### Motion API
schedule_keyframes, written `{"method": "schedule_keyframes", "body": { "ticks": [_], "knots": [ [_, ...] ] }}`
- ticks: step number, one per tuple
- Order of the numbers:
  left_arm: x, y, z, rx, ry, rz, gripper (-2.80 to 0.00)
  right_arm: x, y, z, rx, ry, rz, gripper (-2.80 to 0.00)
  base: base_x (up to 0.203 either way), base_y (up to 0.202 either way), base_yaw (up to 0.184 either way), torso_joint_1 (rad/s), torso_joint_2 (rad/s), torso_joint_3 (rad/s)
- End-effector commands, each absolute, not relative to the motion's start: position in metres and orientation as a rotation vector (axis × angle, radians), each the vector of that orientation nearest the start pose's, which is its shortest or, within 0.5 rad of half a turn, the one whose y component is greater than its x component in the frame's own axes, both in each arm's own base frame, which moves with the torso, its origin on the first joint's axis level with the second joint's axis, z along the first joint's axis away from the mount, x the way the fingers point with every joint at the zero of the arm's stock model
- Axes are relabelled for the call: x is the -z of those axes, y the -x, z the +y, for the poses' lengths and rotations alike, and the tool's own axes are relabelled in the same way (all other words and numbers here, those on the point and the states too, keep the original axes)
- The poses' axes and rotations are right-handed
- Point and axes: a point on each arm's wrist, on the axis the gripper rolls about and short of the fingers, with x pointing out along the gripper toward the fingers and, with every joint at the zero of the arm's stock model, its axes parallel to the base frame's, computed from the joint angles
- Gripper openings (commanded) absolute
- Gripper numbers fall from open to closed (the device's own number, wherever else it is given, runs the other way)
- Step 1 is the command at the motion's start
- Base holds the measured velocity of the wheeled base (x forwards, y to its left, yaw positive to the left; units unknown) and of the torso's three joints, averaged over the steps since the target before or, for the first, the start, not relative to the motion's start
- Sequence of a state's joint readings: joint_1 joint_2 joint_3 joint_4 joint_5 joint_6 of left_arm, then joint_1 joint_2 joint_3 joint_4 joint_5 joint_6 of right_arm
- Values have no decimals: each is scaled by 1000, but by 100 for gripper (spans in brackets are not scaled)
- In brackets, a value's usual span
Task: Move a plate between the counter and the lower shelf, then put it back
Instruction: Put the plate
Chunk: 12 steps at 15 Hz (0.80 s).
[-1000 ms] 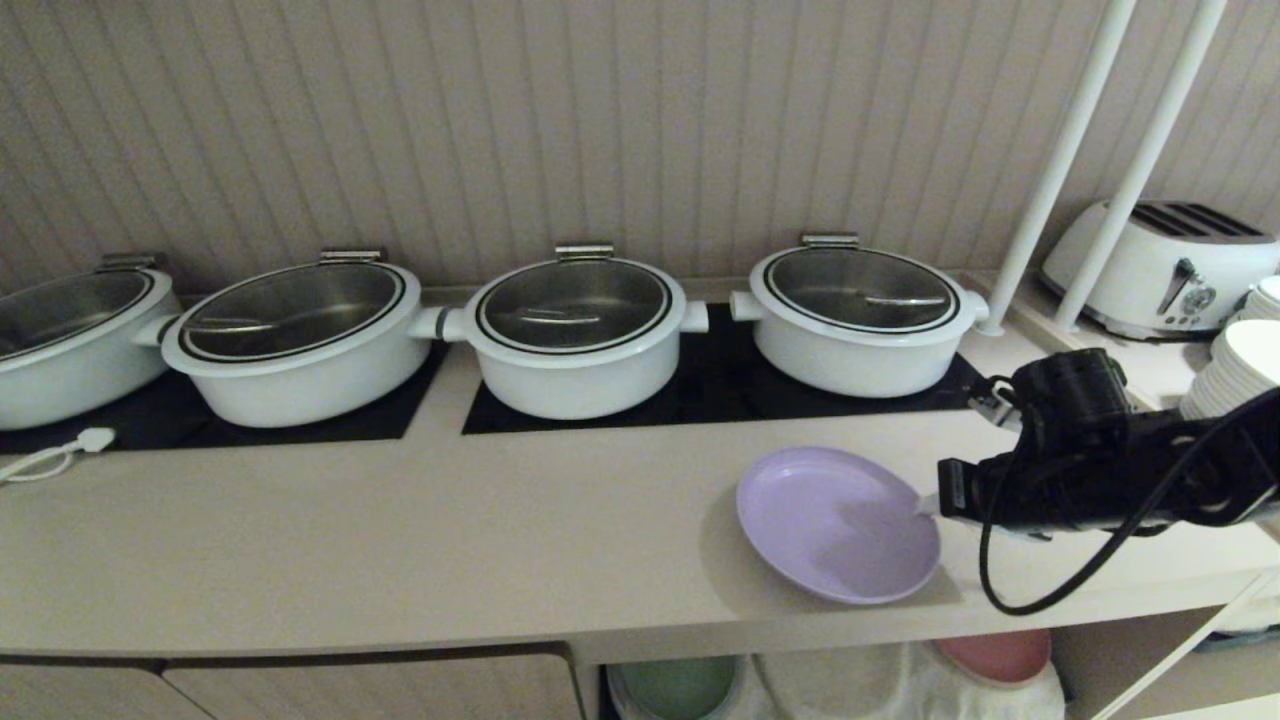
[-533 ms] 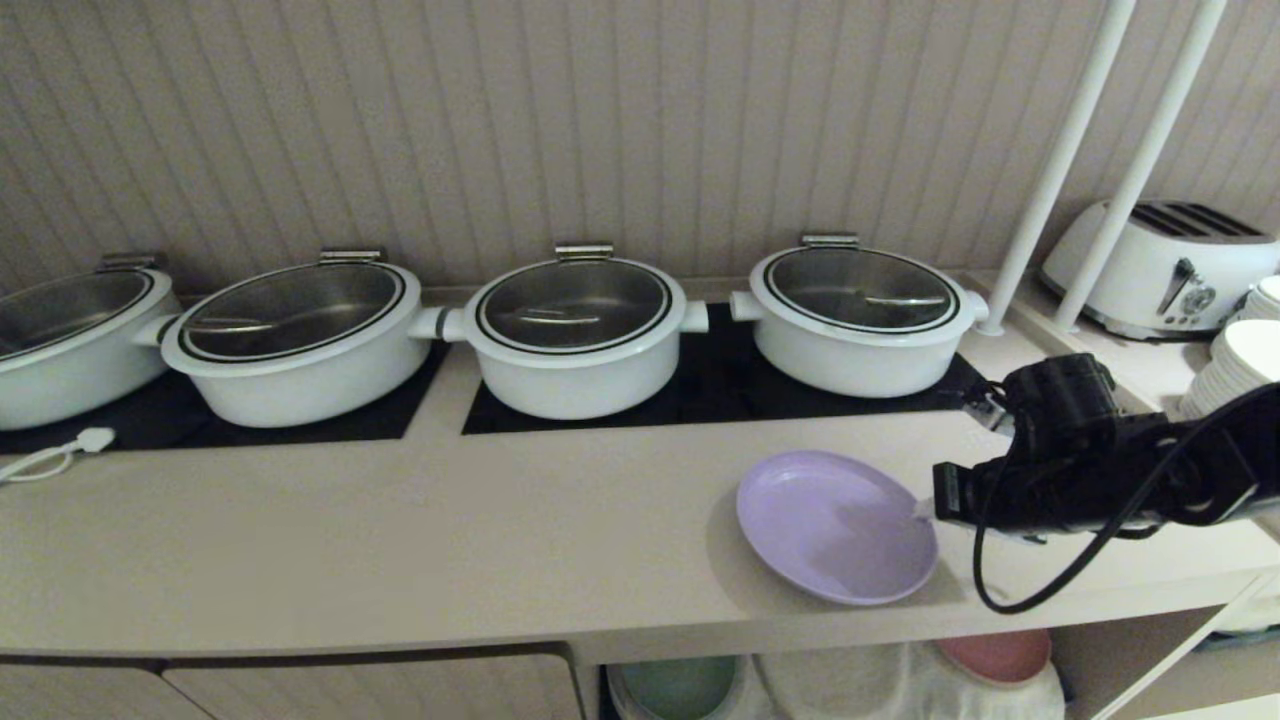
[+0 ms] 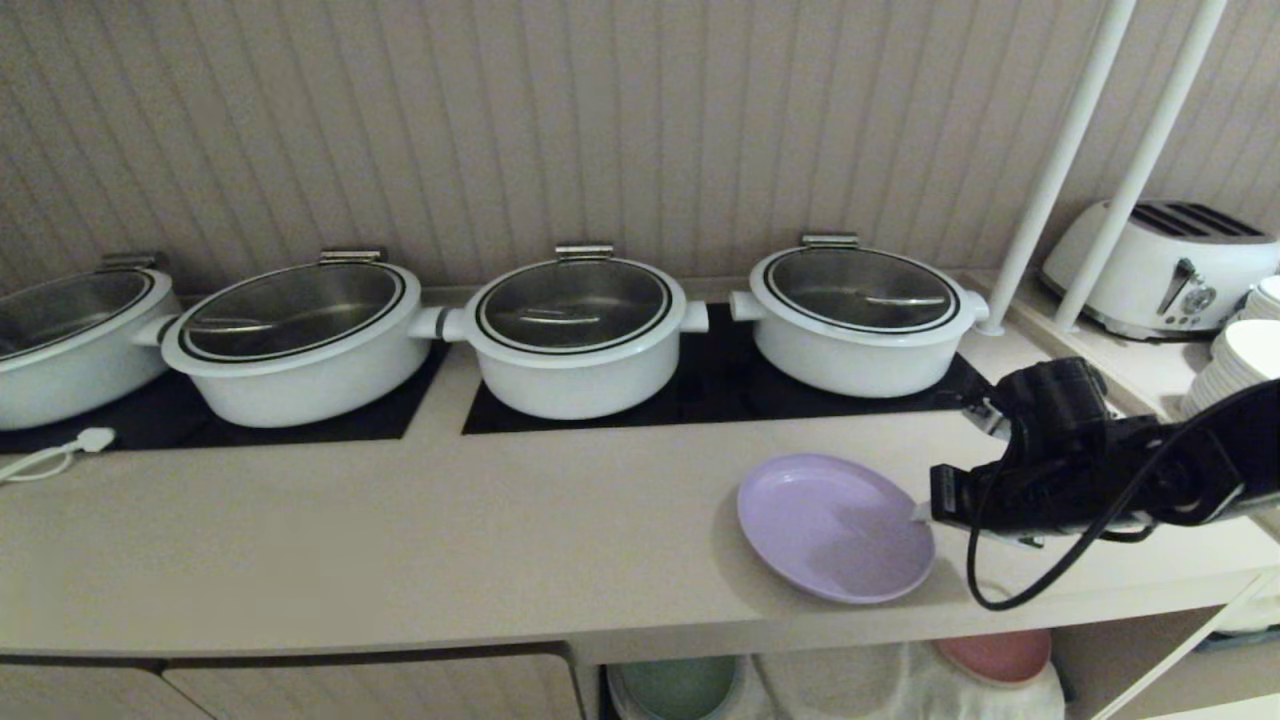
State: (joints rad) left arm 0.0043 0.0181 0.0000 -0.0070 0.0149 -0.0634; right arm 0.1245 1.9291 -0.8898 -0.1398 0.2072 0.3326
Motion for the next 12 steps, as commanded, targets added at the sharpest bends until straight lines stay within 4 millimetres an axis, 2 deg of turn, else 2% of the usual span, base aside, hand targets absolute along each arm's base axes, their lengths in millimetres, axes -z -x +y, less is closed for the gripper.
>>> {"method": "schedule_keyframes", "body": {
  "ticks": [1,12],
  "knots": [
    [-77,21,0,-20,64,10,-280,-88,-320,45,-157,-346,949,-280,0,0,0,0,0,0],
    [-77,21,0,-20,64,11,-280,-87,-320,45,-158,-344,951,-280,0,0,0,0,0,0]
  ]
}}
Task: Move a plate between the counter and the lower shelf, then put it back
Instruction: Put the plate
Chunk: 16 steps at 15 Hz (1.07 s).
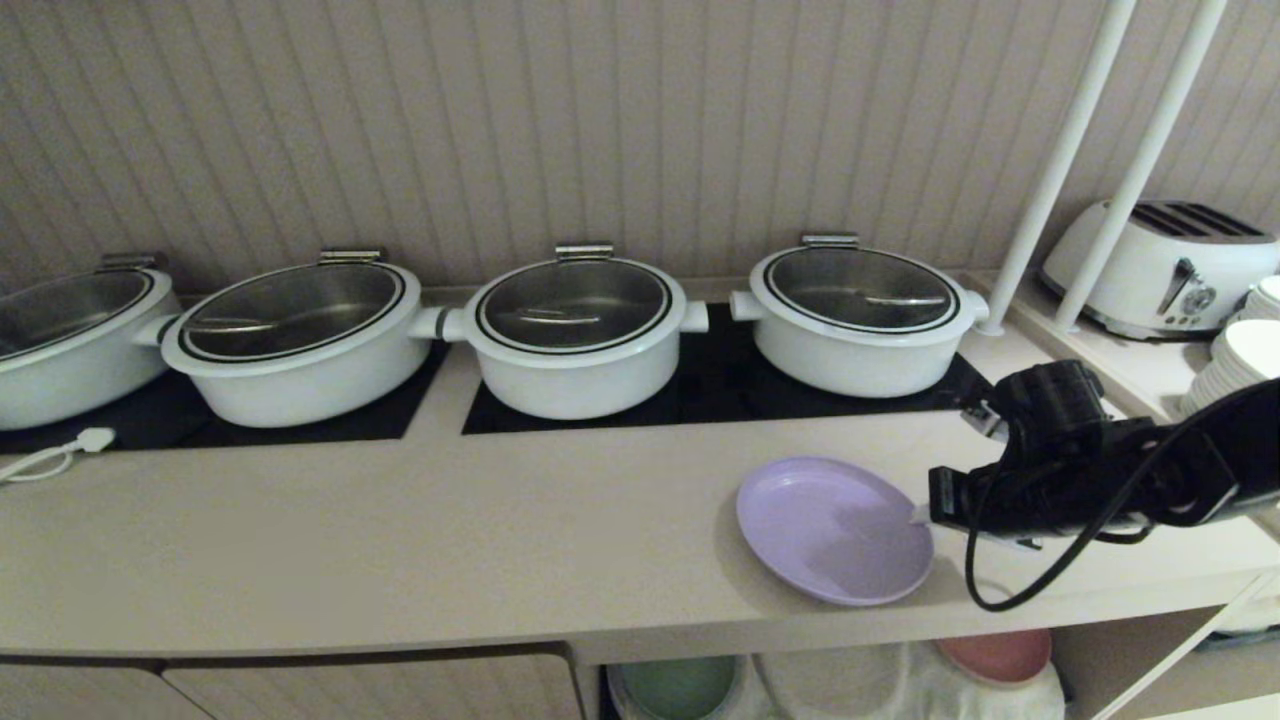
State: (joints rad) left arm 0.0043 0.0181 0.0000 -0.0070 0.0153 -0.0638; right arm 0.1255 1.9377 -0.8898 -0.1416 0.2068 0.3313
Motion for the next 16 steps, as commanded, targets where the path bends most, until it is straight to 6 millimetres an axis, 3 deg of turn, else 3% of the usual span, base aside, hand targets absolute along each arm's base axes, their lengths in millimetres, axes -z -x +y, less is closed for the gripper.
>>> {"method": "schedule_keyframes", "body": {
  "ticks": [1,16],
  "knots": [
    [-77,21,0,-20,64,10,-280,-87,-320,45,-158,-344,951,-280,0,0,0,0,0,0],
    [-77,22,0,-20,64,9,-280,-82,-321,45,-152,-342,964,-280,0,0,0,0,0,0]
  ]
}}
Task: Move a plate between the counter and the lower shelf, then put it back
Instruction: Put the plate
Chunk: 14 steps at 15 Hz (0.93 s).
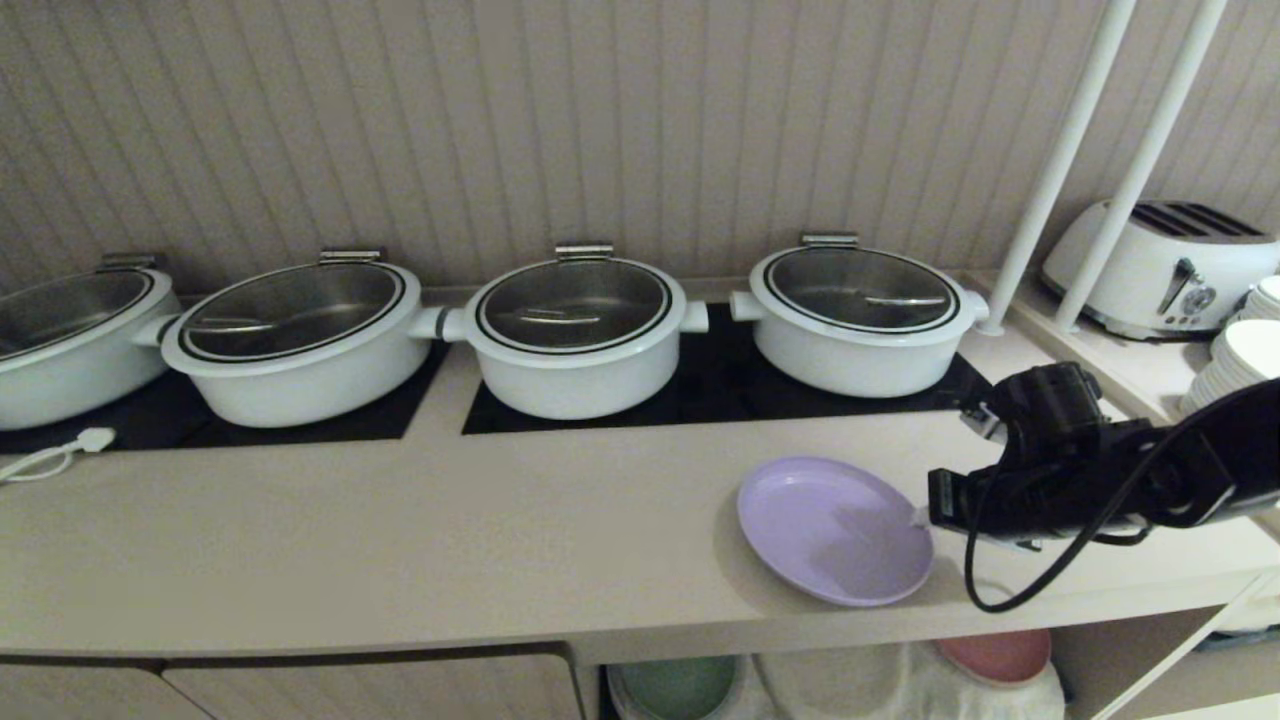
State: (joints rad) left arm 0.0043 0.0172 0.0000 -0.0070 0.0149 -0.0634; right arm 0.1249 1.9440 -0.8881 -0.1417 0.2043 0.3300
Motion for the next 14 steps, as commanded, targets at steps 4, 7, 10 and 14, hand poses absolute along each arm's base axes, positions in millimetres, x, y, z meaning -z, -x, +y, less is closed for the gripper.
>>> {"method": "schedule_keyframes", "body": {
  "ticks": [4,7,10,14],
  "knots": [
    [-77,22,0,-20,64,9,-280,-81,-321,45,-150,-341,966,-280,0,0,0,0,0,0],
    [-77,22,0,-20,64,9,-280,-81,-321,45,-147,-341,968,-280,0,0,0,0,0,0],
    [-77,22,0,-20,64,9,-280,-81,-321,45,-147,-339,968,-280,0,0,0,0,0,0],
    [-77,22,0,-20,64,7,-280,-80,-320,45,-147,-339,971,-280,0,0,0,0,0,0]
  ]
}}
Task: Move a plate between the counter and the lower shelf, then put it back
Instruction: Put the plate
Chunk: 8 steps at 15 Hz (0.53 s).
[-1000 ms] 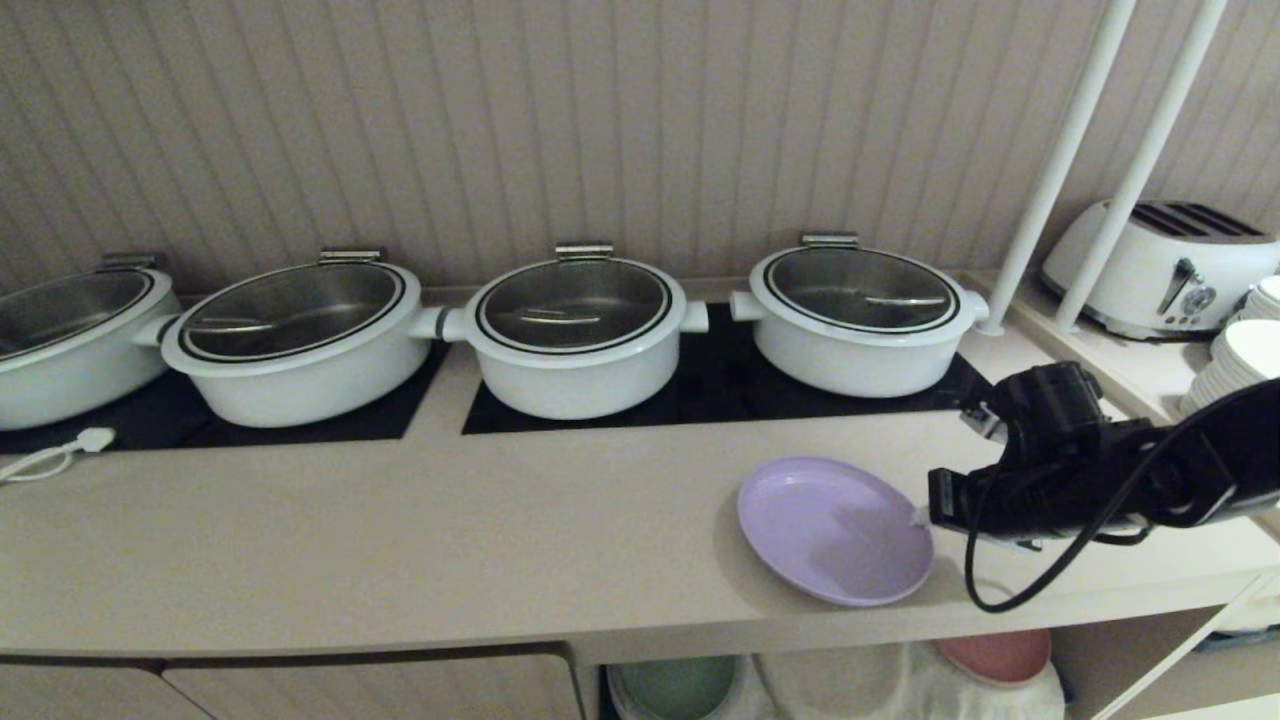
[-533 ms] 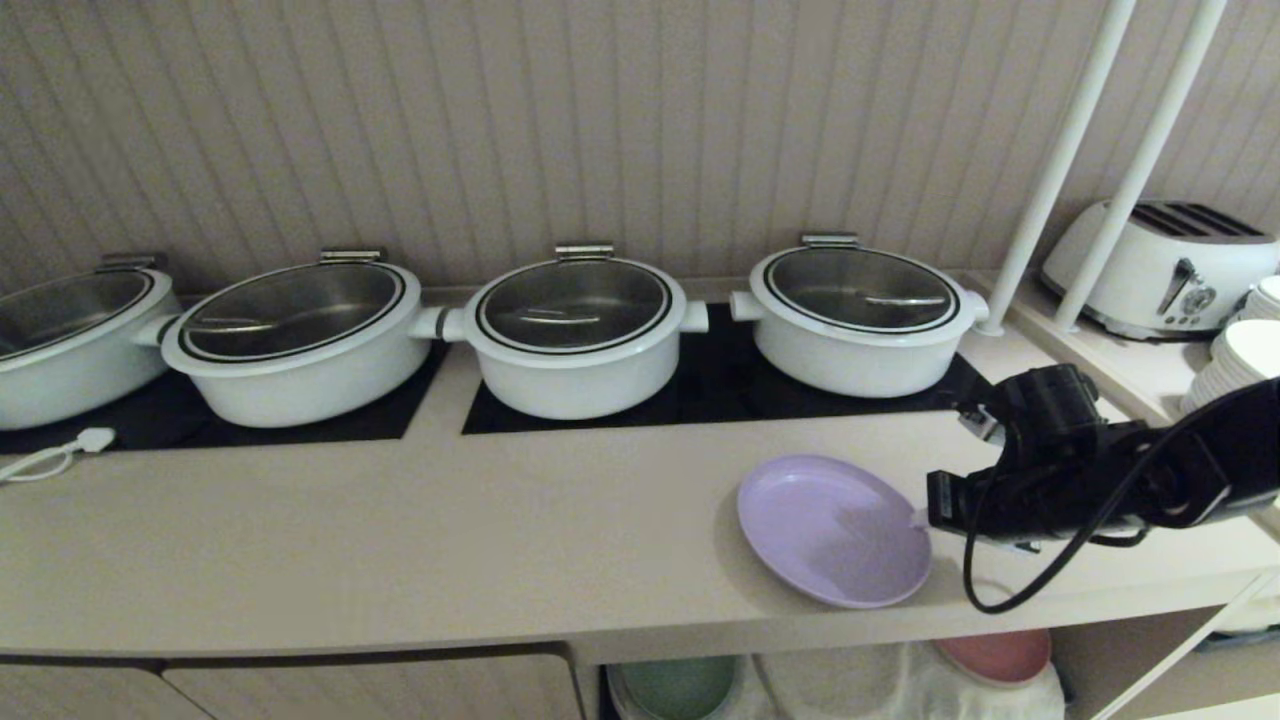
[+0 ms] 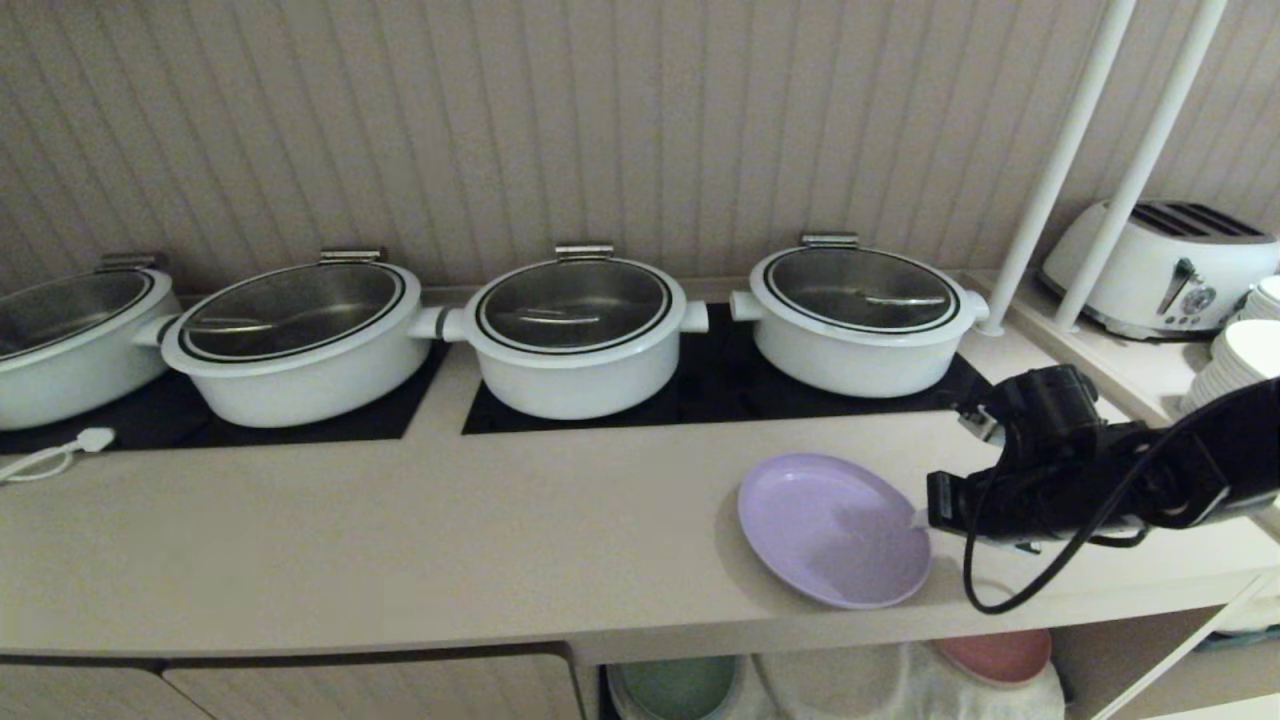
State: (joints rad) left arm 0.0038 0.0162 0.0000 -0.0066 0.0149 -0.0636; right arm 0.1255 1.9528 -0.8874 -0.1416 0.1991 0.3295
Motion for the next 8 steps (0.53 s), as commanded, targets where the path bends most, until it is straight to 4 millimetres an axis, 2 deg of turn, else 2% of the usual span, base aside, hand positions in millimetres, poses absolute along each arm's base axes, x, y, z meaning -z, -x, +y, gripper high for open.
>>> {"method": "schedule_keyframes", "body": {
  "ticks": [1,2,8],
  "knots": [
    [-77,22,0,-20,64,7,-280,-80,-320,45,-147,-338,970,-280,0,0,0,0,0,0],
    [-77,22,0,-20,64,7,-280,-80,-320,45,-149,-337,971,0,0,0,0,0,0,0],
    [-77,22,0,-20,64,7,-280,-82,-322,50,-166,-333,943,0,0,0,0,0,0,0]
  ]
}}
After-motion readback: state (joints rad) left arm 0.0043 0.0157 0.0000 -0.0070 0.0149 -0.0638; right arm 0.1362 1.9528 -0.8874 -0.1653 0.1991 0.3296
